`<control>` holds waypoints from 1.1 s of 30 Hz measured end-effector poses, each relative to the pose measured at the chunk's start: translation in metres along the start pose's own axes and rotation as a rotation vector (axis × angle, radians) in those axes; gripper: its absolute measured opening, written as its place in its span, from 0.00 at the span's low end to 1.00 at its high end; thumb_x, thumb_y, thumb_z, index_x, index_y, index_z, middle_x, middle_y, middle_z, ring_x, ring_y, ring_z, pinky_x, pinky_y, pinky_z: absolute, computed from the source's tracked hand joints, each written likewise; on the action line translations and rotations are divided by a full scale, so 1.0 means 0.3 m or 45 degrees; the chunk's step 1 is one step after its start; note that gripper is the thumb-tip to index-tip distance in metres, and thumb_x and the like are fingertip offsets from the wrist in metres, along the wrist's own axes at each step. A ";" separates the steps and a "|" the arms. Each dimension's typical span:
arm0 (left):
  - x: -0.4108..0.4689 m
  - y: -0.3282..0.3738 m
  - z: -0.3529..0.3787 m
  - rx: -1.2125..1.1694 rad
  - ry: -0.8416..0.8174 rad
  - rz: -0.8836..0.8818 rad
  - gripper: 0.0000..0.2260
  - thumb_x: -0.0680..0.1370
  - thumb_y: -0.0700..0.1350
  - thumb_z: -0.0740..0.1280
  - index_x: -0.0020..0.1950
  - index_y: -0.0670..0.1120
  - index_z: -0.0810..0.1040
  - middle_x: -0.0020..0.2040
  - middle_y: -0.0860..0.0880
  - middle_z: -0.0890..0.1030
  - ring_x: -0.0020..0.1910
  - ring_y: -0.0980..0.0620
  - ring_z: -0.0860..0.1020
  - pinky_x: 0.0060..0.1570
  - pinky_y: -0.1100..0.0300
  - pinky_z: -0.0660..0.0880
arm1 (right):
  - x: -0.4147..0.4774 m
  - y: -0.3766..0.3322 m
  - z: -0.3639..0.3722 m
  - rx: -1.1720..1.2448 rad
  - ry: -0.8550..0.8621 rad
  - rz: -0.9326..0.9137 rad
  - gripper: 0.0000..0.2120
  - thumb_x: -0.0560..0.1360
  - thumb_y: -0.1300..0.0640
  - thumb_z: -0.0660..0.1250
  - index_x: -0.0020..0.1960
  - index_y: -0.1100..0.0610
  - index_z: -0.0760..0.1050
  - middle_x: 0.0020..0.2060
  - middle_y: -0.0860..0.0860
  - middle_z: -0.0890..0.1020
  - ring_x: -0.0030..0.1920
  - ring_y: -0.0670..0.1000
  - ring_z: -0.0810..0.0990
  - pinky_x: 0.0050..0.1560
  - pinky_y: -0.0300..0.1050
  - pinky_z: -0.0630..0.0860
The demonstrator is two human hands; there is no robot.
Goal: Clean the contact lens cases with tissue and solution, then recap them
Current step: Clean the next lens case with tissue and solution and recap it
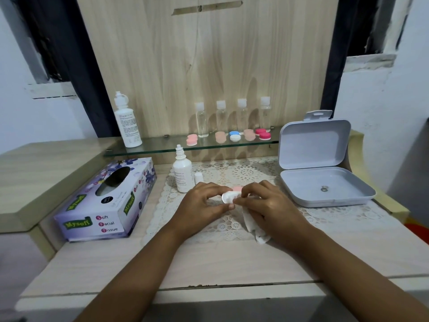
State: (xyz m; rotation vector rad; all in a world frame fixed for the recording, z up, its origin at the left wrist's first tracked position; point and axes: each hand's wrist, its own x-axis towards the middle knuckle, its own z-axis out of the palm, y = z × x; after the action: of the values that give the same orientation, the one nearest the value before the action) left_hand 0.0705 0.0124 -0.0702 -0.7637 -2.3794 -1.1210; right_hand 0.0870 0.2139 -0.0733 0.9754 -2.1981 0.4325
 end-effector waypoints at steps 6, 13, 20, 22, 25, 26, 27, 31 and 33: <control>0.002 -0.001 0.001 -0.025 0.023 -0.036 0.14 0.69 0.48 0.75 0.54 0.53 0.82 0.49 0.62 0.80 0.53 0.60 0.75 0.54 0.66 0.70 | 0.000 0.011 -0.002 -0.050 0.141 0.082 0.14 0.73 0.59 0.58 0.48 0.58 0.82 0.43 0.54 0.80 0.37 0.55 0.77 0.34 0.45 0.75; 0.004 0.012 -0.009 -0.141 0.066 -0.133 0.15 0.69 0.46 0.75 0.49 0.64 0.78 0.48 0.70 0.79 0.53 0.63 0.75 0.51 0.73 0.67 | -0.006 0.023 0.016 0.088 0.143 0.145 0.11 0.73 0.59 0.62 0.50 0.57 0.82 0.43 0.53 0.80 0.39 0.54 0.77 0.38 0.42 0.74; 0.002 0.016 -0.008 -0.157 0.038 -0.148 0.14 0.69 0.47 0.75 0.50 0.61 0.80 0.48 0.63 0.80 0.53 0.59 0.76 0.54 0.64 0.71 | -0.007 0.026 0.016 0.209 0.101 0.278 0.12 0.73 0.55 0.63 0.51 0.56 0.82 0.44 0.52 0.78 0.37 0.44 0.72 0.38 0.33 0.67; 0.002 0.018 -0.008 -0.142 0.038 -0.132 0.14 0.69 0.46 0.75 0.50 0.61 0.80 0.48 0.63 0.80 0.53 0.59 0.76 0.54 0.64 0.71 | -0.008 0.010 0.014 0.224 0.036 0.197 0.14 0.74 0.55 0.60 0.51 0.57 0.82 0.46 0.53 0.78 0.38 0.47 0.75 0.39 0.36 0.70; 0.001 0.016 -0.007 -0.130 0.041 -0.124 0.14 0.69 0.46 0.75 0.51 0.60 0.80 0.49 0.63 0.80 0.53 0.58 0.76 0.54 0.65 0.71 | -0.003 0.015 0.018 0.228 0.057 0.184 0.12 0.74 0.56 0.62 0.51 0.56 0.82 0.46 0.54 0.78 0.37 0.47 0.75 0.39 0.34 0.70; 0.000 0.017 -0.007 -0.132 0.042 -0.124 0.14 0.69 0.46 0.75 0.51 0.59 0.80 0.49 0.63 0.80 0.53 0.58 0.76 0.54 0.65 0.71 | -0.003 0.022 0.021 0.228 0.084 0.225 0.12 0.74 0.56 0.63 0.51 0.56 0.82 0.46 0.54 0.78 0.38 0.44 0.74 0.40 0.32 0.69; 0.000 0.019 -0.007 -0.135 0.039 -0.126 0.14 0.69 0.46 0.75 0.51 0.58 0.81 0.49 0.62 0.80 0.53 0.58 0.76 0.53 0.66 0.71 | -0.003 0.027 0.023 0.235 0.111 0.276 0.11 0.73 0.56 0.64 0.52 0.56 0.82 0.46 0.54 0.78 0.39 0.41 0.72 0.41 0.28 0.68; -0.002 0.036 -0.006 -0.229 -0.016 -0.151 0.14 0.69 0.43 0.75 0.53 0.53 0.81 0.44 0.58 0.81 0.45 0.64 0.77 0.44 0.74 0.68 | 0.001 0.024 0.021 0.370 0.103 0.458 0.14 0.73 0.57 0.66 0.58 0.54 0.79 0.50 0.52 0.80 0.47 0.38 0.73 0.49 0.22 0.66; -0.004 0.041 -0.004 -0.298 -0.055 -0.177 0.14 0.70 0.42 0.74 0.54 0.53 0.81 0.40 0.57 0.80 0.39 0.64 0.75 0.41 0.75 0.67 | 0.008 0.011 0.011 0.456 0.009 0.552 0.16 0.74 0.59 0.68 0.62 0.52 0.76 0.48 0.47 0.81 0.45 0.38 0.76 0.48 0.30 0.69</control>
State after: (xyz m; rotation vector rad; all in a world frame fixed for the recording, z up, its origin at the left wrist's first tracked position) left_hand 0.0793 0.0175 -0.0629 -0.7116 -2.3949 -1.4742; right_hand 0.0817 0.2130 -0.0740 0.6584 -2.3718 1.0559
